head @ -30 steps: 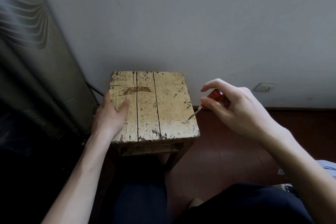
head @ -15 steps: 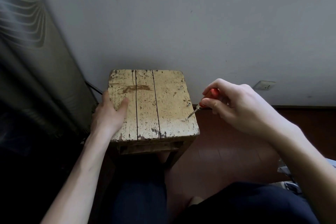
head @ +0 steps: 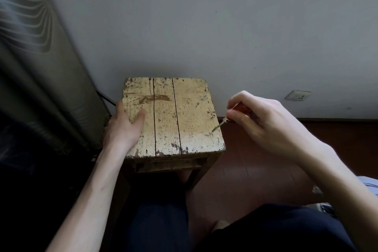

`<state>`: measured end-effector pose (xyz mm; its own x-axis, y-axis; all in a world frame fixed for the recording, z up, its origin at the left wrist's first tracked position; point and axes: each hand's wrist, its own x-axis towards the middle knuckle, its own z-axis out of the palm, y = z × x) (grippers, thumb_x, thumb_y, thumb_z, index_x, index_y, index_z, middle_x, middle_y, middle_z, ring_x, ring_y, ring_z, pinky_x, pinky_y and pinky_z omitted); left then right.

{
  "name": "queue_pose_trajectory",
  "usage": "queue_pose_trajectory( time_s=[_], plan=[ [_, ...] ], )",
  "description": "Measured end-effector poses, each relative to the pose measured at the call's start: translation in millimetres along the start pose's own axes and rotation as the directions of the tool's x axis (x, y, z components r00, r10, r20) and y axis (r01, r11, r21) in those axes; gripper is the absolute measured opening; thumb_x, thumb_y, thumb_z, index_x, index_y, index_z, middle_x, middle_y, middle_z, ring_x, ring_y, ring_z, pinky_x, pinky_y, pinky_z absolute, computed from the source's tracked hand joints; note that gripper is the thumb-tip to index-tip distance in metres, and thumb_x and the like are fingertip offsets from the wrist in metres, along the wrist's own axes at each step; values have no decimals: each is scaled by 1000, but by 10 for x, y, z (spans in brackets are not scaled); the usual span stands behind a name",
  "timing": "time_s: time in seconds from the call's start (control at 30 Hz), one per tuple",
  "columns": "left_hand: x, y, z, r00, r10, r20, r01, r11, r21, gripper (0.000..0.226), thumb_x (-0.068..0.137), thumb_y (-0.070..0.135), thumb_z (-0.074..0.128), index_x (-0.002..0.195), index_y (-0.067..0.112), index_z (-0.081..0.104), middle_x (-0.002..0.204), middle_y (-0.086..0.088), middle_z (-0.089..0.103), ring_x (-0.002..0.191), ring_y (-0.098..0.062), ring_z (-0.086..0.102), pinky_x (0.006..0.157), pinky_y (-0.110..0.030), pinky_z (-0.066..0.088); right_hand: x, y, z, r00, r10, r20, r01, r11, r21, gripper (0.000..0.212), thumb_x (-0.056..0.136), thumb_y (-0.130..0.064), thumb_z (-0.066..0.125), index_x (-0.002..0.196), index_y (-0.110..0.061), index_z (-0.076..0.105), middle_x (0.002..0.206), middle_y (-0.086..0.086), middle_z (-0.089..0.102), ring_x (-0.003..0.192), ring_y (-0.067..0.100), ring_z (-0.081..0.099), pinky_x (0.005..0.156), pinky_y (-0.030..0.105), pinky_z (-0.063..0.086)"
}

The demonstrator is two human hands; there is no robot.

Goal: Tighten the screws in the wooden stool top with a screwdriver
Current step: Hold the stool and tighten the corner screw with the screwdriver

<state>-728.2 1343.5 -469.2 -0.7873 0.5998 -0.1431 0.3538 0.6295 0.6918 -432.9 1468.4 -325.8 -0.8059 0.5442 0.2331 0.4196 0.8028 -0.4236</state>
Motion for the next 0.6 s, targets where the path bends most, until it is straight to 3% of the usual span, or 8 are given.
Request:
queue_pose_trajectory(
  time_s=[0.13, 0.23, 0.47, 0.6],
  plan=[
    [2, -10, 4, 1000, 2, 0, -2, 1000, 0, 88, 94, 74, 40, 162, 26, 10, 161, -12, 37, 139, -40, 47, 113, -56, 39, 13, 30, -105, 991, 17, 133, -15, 1000, -18, 13, 99, -33, 63, 110, -33, 57, 100, -17, 71, 87, 6, 65, 75, 23, 51],
    [3, -9, 5, 1000, 13, -8, -13, 1000, 2, 88, 95, 73, 40, 162, 25, 11, 161, -12, 38, 140, -39, 46, 113, -55, 38, 30, 32, -104, 992, 18, 123, -16, 1000, -22, 11, 99, -31, 65, 109, -32, 58, 100, -19, 73, 92, 0, 67, 78, 23, 52],
    [3, -16, 7, 1000, 11, -5, -11, 1000, -1, 89, 94, 74, 40, 162, 26, 10, 162, -12, 36, 141, -39, 44, 114, -56, 37, 39, 20, -39, 999, 21, 45, -18, 998, -66, 13, 97, -32, 69, 102, -23, 61, 82, -21, 67, 74, -9, 59, 65, 8, 40],
    [19, -31, 6, 1000, 17, 0, -17, 1000, -12, 87, 94, 74, 41, 161, 27, 12, 160, -9, 39, 139, -37, 47, 112, -57, 40, 42, -11, -11, 1000, 17, 19, -15, 996, -88, 19, 97, -38, 68, 102, -21, 60, 81, -11, 71, 68, 4, 59, 64, 25, 46]
  ],
)
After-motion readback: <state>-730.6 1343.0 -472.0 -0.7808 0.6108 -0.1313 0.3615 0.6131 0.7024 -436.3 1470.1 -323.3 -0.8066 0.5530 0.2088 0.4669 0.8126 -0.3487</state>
